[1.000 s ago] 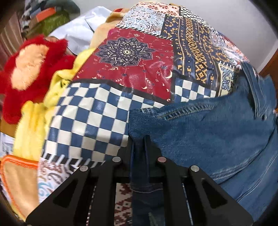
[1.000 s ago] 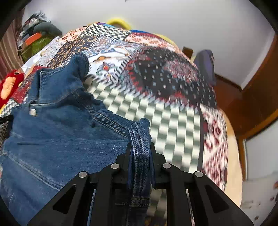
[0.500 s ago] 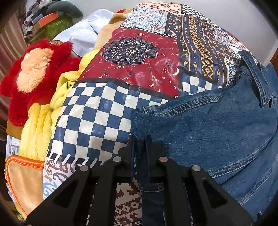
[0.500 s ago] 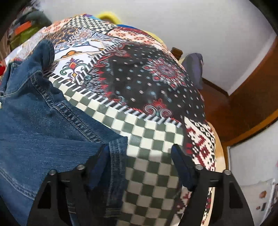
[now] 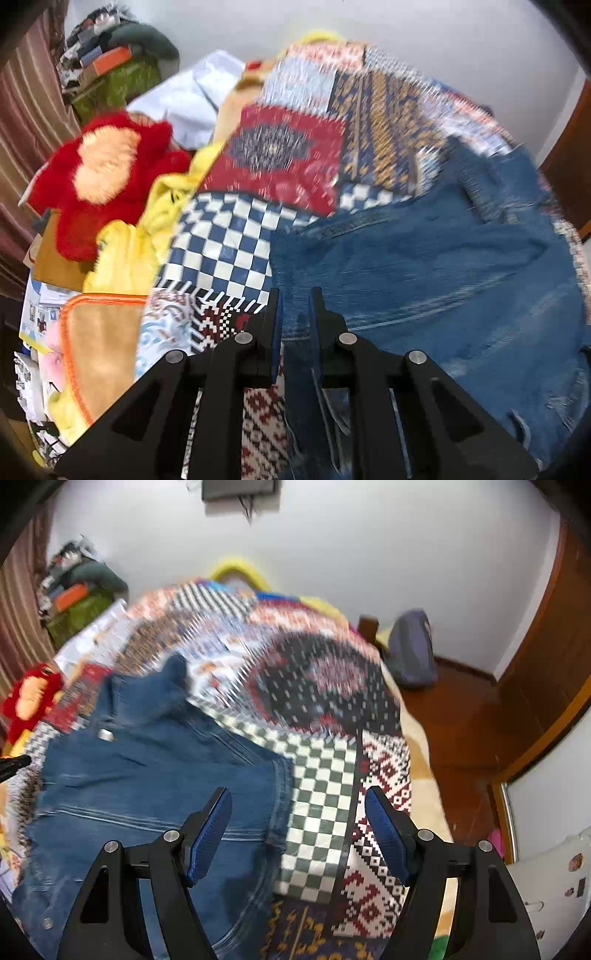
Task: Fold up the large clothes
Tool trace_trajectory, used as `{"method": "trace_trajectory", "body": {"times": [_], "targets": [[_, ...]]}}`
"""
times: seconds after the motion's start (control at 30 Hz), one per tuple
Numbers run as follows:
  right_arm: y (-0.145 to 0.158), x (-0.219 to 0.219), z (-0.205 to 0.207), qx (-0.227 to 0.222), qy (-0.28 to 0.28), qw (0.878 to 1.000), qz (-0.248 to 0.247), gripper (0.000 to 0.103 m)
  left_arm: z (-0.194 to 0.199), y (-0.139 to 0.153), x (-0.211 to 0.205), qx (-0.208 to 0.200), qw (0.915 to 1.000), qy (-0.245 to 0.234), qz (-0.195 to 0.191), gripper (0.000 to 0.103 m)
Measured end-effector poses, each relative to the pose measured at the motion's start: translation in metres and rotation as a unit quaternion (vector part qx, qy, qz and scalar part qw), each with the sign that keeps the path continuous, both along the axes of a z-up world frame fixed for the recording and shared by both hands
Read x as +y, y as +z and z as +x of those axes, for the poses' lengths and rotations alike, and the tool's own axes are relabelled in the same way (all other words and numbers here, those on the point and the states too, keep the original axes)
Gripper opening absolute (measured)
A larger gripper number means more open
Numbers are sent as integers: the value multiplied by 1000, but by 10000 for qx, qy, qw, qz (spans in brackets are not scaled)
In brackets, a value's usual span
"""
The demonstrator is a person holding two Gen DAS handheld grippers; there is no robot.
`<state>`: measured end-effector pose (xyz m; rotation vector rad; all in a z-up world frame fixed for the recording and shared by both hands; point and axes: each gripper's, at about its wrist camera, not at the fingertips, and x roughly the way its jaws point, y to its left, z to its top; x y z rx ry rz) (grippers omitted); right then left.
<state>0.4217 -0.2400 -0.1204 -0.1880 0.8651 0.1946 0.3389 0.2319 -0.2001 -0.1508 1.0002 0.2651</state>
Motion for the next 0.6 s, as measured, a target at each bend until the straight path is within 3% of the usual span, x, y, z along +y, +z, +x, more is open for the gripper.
{"method": "trace_trajectory", "body": {"times": [0.1,0.13,0.2,0.27,0.47,0.6], "targets": [[32,8,-33,-313,208,9992,95,73,-21,30,-15,-290,9995,-116,67,16],[39,11,-42,-386,262,9989,110,74,-26,38,-19,-383,9991,-157,82,22],[54,17,-64,-572,372,9976,124,82,-43,55,-30,-617,9976,-280,144,40],[64,22,-84,-747,444,9962,110,89,-58,68,-41,-770,9959,-352,322,70],[80,30,-142,-1043,565,9929,39,97,-102,78,-66,-855,9942,-536,378,103],[67,28,-172,-769,610,9950,202,98,-129,66,-72,-750,9960,-467,153,103]]}}
